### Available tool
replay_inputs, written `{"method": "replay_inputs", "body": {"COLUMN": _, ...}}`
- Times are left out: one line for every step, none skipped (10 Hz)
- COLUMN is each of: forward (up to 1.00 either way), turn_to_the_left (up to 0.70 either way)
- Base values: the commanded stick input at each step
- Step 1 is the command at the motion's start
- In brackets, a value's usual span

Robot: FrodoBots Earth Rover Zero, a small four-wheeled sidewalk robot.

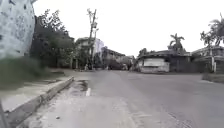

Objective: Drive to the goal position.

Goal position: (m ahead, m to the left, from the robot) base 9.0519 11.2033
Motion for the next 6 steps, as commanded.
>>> {"method": "replay_inputs", "body": {"forward": 1.0, "turn_to_the_left": 0.0}}
{"method": "replay_inputs", "body": {"forward": 1.0, "turn_to_the_left": 0.0}}
{"method": "replay_inputs", "body": {"forward": 1.0, "turn_to_the_left": 0.0}}
{"method": "replay_inputs", "body": {"forward": 1.0, "turn_to_the_left": 0.0}}
{"method": "replay_inputs", "body": {"forward": 1.0, "turn_to_the_left": 0.02}}
{"method": "replay_inputs", "body": {"forward": 1.0, "turn_to_the_left": 0.02}}
